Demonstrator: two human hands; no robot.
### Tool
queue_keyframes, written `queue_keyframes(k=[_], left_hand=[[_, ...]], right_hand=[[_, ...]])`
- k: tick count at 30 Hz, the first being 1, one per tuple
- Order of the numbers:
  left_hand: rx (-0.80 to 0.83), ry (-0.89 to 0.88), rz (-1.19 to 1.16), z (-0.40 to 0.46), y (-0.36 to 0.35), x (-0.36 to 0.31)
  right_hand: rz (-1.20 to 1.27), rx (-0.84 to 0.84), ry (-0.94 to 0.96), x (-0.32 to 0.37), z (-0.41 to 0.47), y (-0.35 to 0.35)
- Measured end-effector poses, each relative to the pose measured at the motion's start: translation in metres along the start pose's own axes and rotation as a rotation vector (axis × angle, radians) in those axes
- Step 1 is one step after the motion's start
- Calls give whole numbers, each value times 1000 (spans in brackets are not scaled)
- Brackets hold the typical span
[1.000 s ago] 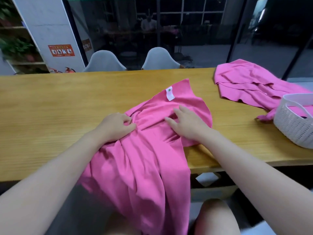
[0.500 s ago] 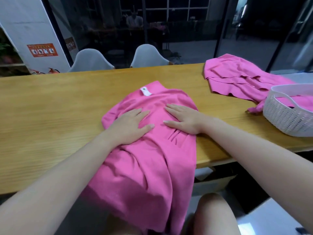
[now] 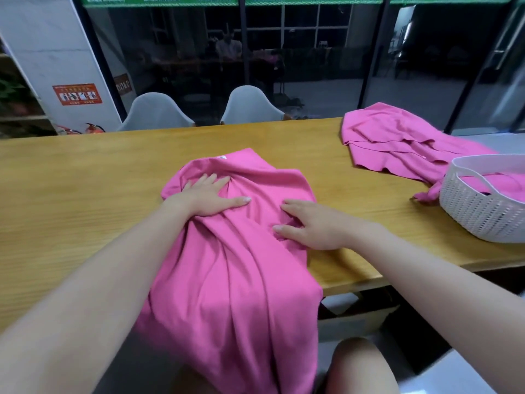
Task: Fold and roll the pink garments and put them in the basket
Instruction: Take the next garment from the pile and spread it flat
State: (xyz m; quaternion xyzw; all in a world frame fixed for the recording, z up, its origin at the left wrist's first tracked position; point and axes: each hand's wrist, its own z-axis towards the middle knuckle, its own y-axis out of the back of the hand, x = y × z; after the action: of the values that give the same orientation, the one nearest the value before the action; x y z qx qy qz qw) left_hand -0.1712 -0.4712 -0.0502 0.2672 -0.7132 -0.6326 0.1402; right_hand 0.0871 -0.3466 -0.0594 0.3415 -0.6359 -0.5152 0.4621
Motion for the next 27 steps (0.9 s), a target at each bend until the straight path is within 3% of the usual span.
queue_keyframes(k=[5, 9, 11, 13, 16, 20, 23, 27], left_hand=[[-81, -86, -17, 28, -2, 21], [-381, -265, 132, 10, 5, 5], [-456, -405, -46, -16, 4, -20], [-327, -505, -223, -47, -5, -44], [-134, -559, -61, -82, -29, -59], [-144, -510, -1, -100, -42, -42], [-147, -491, 21, -105, -42, -39], [-154, -424, 54, -107, -41, -44]], right_hand=[[-94, 54, -40, -9, 0, -13], [-142, 107, -57, -25, 20, -2], [-153, 108, -49, -31, 29, 0], [-167, 96, -25, -38, 36, 1], [-198, 80, 21, -48, 44, 7], [-298, 113, 56, -51, 47, 16], [-326, 44, 2, -40, 40, 16], [-114, -183, -283, -11, 15, 2]])
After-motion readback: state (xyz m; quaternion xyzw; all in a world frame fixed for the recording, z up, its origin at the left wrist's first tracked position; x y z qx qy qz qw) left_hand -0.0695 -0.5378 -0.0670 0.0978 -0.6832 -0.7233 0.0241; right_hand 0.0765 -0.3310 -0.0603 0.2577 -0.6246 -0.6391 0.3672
